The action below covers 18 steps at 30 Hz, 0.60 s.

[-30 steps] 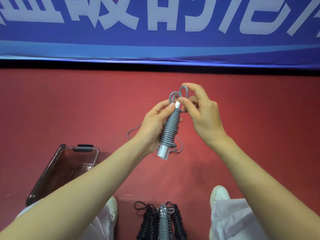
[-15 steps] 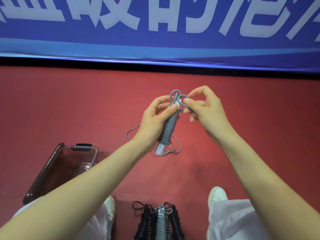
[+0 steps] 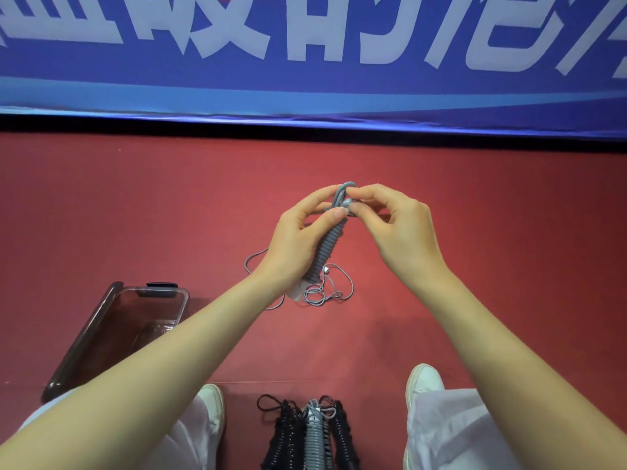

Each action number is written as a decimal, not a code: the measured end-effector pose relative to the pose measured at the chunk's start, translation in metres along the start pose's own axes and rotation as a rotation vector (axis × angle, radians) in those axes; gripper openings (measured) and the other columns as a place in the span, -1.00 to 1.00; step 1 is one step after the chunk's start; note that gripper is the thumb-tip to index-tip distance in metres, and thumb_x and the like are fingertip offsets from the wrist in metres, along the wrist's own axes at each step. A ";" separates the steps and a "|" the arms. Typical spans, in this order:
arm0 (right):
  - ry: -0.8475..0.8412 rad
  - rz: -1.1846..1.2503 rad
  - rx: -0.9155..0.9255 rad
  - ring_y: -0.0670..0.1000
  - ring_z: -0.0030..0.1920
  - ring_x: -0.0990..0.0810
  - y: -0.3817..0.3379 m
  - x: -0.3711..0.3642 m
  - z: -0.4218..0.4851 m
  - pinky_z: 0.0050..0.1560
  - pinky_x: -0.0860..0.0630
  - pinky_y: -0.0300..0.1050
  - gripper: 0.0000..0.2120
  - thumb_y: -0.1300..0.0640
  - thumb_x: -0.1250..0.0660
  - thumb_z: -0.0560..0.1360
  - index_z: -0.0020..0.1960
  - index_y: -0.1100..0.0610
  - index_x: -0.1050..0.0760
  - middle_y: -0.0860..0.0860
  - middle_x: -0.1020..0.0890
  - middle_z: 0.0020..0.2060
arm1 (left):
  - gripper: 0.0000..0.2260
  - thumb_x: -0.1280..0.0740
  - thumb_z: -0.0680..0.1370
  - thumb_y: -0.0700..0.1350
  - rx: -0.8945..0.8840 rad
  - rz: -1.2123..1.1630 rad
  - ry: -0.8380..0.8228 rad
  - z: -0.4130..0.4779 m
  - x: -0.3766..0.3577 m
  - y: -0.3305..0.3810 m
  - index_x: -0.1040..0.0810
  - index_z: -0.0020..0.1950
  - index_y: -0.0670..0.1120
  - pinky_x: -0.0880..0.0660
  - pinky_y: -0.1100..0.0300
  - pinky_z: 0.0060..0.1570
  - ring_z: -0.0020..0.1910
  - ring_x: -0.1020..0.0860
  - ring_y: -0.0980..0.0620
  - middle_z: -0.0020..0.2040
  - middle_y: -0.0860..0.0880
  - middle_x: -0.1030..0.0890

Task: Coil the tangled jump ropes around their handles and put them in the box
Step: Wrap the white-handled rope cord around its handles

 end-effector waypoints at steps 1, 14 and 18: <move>0.020 -0.011 0.010 -0.16 -0.15 -0.58 -0.001 0.002 0.000 -0.10 -0.45 -0.42 -0.86 0.23 -0.41 0.48 0.02 0.11 -0.66 -0.04 -0.70 -0.13 | -0.70 -0.35 0.56 -0.15 -0.002 -0.005 -0.006 0.000 -0.001 0.000 -0.56 0.28 0.04 -0.55 0.09 0.04 -0.08 -0.63 0.02 0.07 -0.12 -0.65; -0.190 0.252 -0.169 -0.08 -0.03 -0.58 0.011 -0.028 -0.006 0.04 -0.47 -0.42 -0.64 0.34 -0.36 0.50 0.28 0.19 -0.53 0.03 -0.53 0.00 | -0.74 -0.29 0.60 -0.17 0.057 -0.096 -0.056 0.002 0.004 -0.008 -0.54 0.24 0.10 -0.51 0.13 -0.12 -0.16 -0.59 -0.01 -0.07 -0.08 -0.64; -0.123 0.174 -0.107 -0.12 -0.15 -0.57 0.007 -0.019 -0.003 -0.05 -0.45 -0.45 -0.67 0.32 -0.40 0.47 0.22 0.17 -0.57 0.05 -0.60 -0.09 | -0.75 -0.27 0.61 -0.16 0.103 -0.166 -0.062 0.001 -0.003 -0.014 -0.53 0.26 0.06 -0.51 0.18 -0.31 -0.21 -0.59 0.00 -0.17 0.00 -0.64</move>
Point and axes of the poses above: each hand's wrist, its own z-axis towards the middle knuckle, its own x-axis out of the back of the hand, y = z × x, the point moved 10 cm from there along z, towards the middle knuckle
